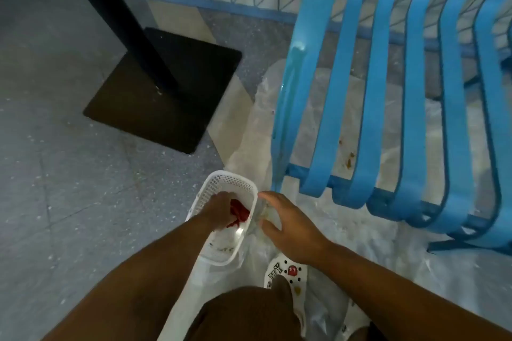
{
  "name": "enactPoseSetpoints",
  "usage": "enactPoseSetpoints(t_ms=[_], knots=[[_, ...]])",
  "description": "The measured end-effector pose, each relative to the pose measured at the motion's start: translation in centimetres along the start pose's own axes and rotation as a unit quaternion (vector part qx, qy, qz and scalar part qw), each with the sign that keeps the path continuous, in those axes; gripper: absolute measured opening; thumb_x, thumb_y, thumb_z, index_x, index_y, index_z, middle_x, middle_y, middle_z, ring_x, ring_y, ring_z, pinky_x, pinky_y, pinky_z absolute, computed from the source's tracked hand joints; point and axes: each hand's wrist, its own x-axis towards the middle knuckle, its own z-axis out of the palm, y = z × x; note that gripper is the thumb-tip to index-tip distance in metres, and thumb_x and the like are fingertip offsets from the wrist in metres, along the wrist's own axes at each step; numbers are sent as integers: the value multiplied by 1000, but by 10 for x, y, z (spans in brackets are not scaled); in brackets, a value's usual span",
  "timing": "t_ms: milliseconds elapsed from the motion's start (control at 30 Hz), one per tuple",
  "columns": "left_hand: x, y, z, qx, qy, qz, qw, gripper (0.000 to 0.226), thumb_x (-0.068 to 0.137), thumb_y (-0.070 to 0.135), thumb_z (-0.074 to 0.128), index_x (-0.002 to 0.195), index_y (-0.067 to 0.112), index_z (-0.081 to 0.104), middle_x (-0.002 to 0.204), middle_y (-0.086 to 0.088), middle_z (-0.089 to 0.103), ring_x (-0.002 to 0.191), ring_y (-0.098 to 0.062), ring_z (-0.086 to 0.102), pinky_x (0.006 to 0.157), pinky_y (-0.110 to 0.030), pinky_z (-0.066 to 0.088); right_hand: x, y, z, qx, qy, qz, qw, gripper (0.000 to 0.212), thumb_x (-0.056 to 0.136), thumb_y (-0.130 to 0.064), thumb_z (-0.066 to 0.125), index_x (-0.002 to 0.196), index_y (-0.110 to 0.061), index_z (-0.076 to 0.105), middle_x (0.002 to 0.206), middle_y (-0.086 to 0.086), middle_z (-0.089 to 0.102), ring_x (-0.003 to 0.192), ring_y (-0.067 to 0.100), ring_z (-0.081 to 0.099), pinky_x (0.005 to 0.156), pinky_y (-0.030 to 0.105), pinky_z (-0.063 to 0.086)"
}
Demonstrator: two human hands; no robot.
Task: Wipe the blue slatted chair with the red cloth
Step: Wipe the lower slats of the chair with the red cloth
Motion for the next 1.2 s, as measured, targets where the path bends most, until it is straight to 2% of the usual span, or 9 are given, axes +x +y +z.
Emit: enactPoseSetpoints(t_ms=[67,133,267,400,500,667,767,933,1200], knots=[[4,-3,-2,-52,-28,-48,997,18,99,5,55,110,6,70,90,3,66,63,-1,56,68,-21,57,6,1,1,-6,-5,4,1000,57,101,-33,57,153,-36,32,156,-16,38,142,4,38,118,30,37],[6,-4,-1,-101,-27,-86,991,41,108,19,37,85,5,69,68,-2,71,55,-14,63,71,-42,61,7,2,1,-15,-14,11,1000,57,101,-32,57,153,-37,32,156,-15,38,142,4,38,118,28,36],[3,-6,-3,-91,-33,-126,987,52,106,14,27,72,10,67,51,-3,68,38,-12,58,41,-21,44,9,1,2,-24,-22,18,999,56,102,-29,57,152,-35,33,158,-13,38,144,6,36,119,29,35],[-8,-16,-18,7,-47,-77,996,22,101,23,50,105,18,71,80,-1,75,68,-16,73,65,-31,62,6,-6,0,-31,-24,1,999,56,101,-26,57,152,-33,36,157,-12,38,145,5,35,120,26,32],[-25,-11,-39,15,-47,-32,998,19,98,25,62,115,21,69,103,-3,72,83,-14,69,73,-25,55,2,-16,-3,-35,-25,-15,999,57,100,-30,59,152,-33,36,157,-12,39,143,4,37,119,28,35],[-70,5,-81,-1,-17,66,998,17,95,24,67,109,21,76,97,4,74,83,-8,67,78,-17,49,-6,-44,-5,-34,-30,-46,998,63,97,-36,64,153,-31,35,153,-13,41,130,-7,37,109,13,30],[-104,17,-100,-69,-46,95,992,16,96,29,66,107,26,78,96,6,77,90,-10,72,90,-29,56,-12,-62,-5,-24,-27,-56,998,70,94,-42,67,154,-33,30,153,-13,39,129,-6,37,107,13,31],[-153,47,-111,-251,-103,116,956,21,101,22,59,115,16,74,110,-1,77,105,-19,73,95,-33,57,-30,-82,-10,-6,12,-78,997,80,89,-53,67,154,-38,23,152,-13,39,136,6,44,112,35,46],[-194,89,-116,-454,-156,126,868,40,93,16,57,129,-3,60,123,-23,68,118,-36,65,94,-39,58,-80,-94,-46,-30,78,-132,988,77,91,-53,66,149,-42,16,146,-11,42,126,3,50,103,17,46]])
